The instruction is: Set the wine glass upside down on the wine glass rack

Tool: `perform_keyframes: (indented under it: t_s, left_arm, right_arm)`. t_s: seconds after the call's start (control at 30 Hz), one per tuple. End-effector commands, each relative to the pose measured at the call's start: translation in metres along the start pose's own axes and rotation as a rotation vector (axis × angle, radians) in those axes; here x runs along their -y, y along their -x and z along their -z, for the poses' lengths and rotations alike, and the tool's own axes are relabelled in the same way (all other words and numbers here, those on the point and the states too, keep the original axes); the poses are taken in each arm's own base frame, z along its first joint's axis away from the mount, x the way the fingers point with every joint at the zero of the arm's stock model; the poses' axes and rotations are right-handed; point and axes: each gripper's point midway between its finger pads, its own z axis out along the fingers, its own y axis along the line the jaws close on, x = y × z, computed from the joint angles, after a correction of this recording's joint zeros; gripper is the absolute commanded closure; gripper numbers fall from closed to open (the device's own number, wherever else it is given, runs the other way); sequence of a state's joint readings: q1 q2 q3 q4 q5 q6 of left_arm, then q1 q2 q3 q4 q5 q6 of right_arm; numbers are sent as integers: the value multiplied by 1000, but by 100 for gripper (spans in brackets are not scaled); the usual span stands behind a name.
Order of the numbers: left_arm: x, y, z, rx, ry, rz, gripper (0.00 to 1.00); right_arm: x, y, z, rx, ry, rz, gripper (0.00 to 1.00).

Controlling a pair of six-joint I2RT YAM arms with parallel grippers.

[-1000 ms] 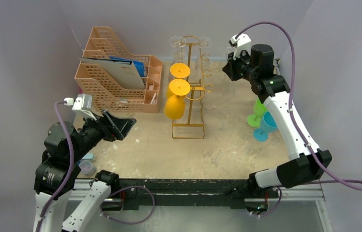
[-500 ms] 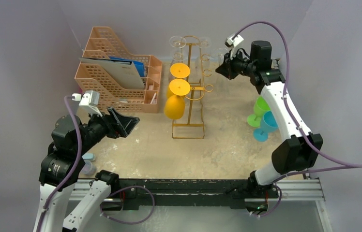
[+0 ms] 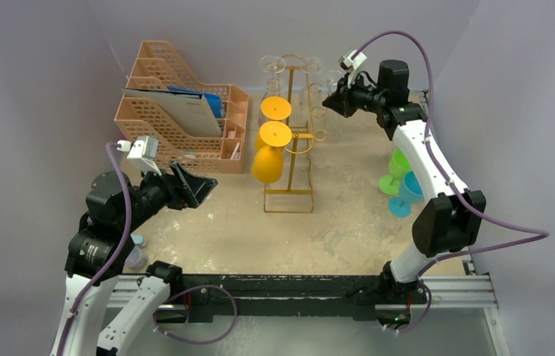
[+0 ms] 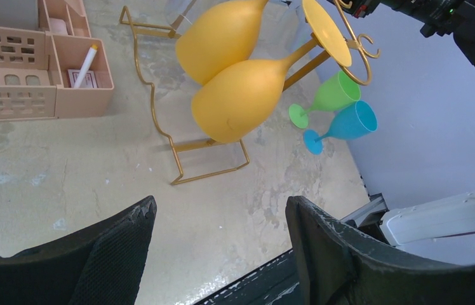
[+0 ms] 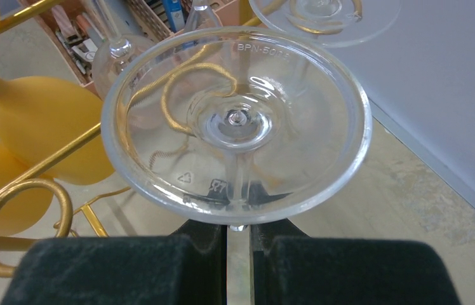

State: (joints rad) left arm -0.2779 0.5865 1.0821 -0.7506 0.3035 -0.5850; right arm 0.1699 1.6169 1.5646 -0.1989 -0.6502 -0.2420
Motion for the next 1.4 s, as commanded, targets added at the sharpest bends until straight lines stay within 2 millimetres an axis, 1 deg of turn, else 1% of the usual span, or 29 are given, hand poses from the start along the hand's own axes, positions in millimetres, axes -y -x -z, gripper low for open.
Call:
perform_keyframes:
  t_s: [0.0,0.07,0.3,0.7,0.8,1.1,1.37]
  left_arm:
    - [6,6,-8,11,-34,4,27]
    - [6,6,-10,6,-34,8,27]
    - [4,4,-12,3,-31,17,28]
    - [-1,-1,-15,-7,-18,22,28]
    - [-3,-2,-16,-10,-14,23,28]
    - [-6,-8,-18,-22,-10,32,28]
    - [-7,-8,-21,-22,-8,28,28]
  right_arm:
    - [-3,31,-3,89,41,49,100]
    - [-2,30,-6,88,48,45,100]
    - [-8,29,-13,91,89,35,100]
    - [-15,29,-14,114,104,56,100]
    - [-19,25,-17,102,116,56,100]
    - [-19,17,-21,66,109,69,100]
    - [-19,7,-25,31,115,64,100]
